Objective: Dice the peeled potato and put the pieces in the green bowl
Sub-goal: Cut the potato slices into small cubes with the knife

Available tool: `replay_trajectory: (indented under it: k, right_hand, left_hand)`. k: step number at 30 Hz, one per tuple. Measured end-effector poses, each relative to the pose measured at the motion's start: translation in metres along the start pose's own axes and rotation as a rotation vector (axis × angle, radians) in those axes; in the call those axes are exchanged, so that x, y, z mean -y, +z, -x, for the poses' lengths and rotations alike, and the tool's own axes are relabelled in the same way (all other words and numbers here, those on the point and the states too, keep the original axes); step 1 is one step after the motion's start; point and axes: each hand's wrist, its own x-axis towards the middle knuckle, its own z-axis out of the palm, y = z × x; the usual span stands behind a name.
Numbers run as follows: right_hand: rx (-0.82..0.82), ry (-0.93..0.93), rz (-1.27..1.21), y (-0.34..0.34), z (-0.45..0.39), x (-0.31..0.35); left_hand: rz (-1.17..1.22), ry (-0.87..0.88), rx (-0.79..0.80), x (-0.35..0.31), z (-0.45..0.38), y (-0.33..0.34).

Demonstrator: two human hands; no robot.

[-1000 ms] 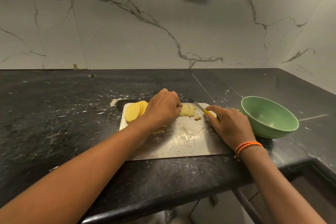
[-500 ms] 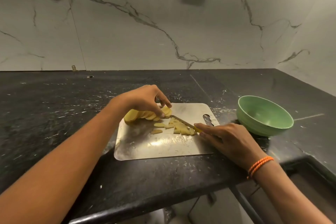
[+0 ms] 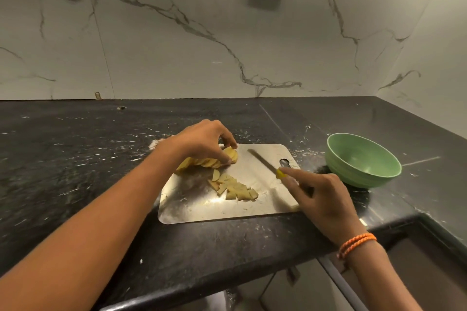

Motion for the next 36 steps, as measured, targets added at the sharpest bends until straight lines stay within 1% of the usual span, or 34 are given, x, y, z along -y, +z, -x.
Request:
replay_trajectory:
  k: [3,10,15,21,25,30,36]
  right_hand:
    - [-0.099,0.127,-0.001,0.007,0.0,0.005]
    - [-0.181,0.224,-0.002,0.024,-0.012,0.02]
    - [-0.131,0.224,-0.031,0.027,-0.013,0.021]
    - [-0.125,0.217,-0.03,0.027,-0.013,0.021]
    - [-0.118,0.231,-0.046,0.027,-0.013,0.022]
    - [-0.123,0.236,-0.056,0.026,-0.013,0.022]
    - [-0.126,0.25,-0.074,0.026,-0.013,0.021]
  left_hand:
    - [0.004,0.01,-0.014,0.0,-0.001,0.002]
    - [0.026,0.043,-0.109,-0.002,0.003,-0.005]
    - [-0.039,0.015,-0.125,0.0,0.002,-0.006]
    - [-0.051,0.046,-0.064,0.001,0.001,0.003]
    - [-0.094,0.061,-0.091,0.002,0.0,0.006]
    - [-0.016,0.074,-0.149,0.002,-0.003,0.004]
    - [-0.069,0.05,-0.111,0.001,-0.005,0.007]
